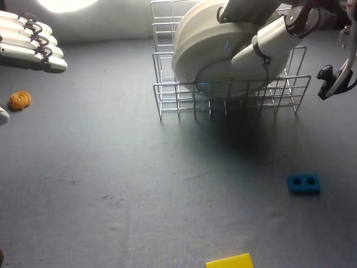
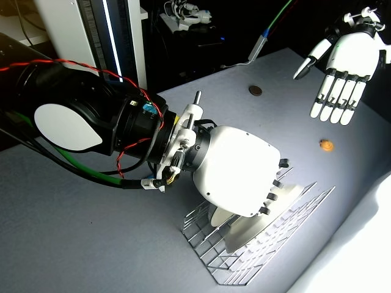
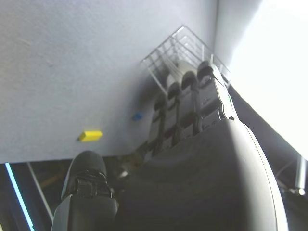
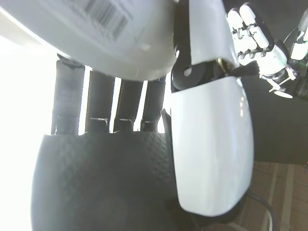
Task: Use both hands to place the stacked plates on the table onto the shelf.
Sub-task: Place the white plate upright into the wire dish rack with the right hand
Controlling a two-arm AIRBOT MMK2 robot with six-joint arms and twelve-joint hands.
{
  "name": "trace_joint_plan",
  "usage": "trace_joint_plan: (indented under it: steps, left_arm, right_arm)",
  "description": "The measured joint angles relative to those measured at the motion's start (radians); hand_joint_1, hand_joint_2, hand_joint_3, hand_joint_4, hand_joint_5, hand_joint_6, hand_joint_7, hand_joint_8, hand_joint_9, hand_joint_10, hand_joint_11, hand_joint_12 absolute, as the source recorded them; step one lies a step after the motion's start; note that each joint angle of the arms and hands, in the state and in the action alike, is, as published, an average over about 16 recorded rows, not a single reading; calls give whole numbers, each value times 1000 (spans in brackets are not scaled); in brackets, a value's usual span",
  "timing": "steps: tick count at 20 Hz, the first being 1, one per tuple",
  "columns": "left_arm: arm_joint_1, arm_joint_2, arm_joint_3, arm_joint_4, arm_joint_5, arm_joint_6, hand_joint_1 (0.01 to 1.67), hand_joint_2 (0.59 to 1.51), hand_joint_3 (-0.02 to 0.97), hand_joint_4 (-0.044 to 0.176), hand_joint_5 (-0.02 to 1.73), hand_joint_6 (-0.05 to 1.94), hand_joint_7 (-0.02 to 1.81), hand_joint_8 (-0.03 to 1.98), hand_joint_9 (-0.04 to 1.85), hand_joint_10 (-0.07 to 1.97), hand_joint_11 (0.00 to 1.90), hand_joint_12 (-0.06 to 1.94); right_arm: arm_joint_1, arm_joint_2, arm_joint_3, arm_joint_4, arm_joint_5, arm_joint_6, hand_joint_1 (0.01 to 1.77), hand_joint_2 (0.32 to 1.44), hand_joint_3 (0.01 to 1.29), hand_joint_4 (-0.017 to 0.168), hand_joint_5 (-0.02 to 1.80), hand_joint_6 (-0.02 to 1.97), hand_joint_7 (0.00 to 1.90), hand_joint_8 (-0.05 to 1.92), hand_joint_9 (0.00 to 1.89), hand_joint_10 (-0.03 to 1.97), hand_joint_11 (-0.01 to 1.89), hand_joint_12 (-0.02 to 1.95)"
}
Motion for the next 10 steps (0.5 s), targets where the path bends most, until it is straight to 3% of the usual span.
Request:
trace_joint_plan:
  steps: [10]
  left_arm:
    - [1, 0, -5, 0, -1, 0, 12, 1223, 14, 1, 69, 17, 67, 3, 37, 12, 24, 16]
  right_arm:
    - [-6, 0, 0, 0, 0, -4, 1185, 991, 15, -2, 941, 336, 1049, 141, 1089, 7, 764, 914]
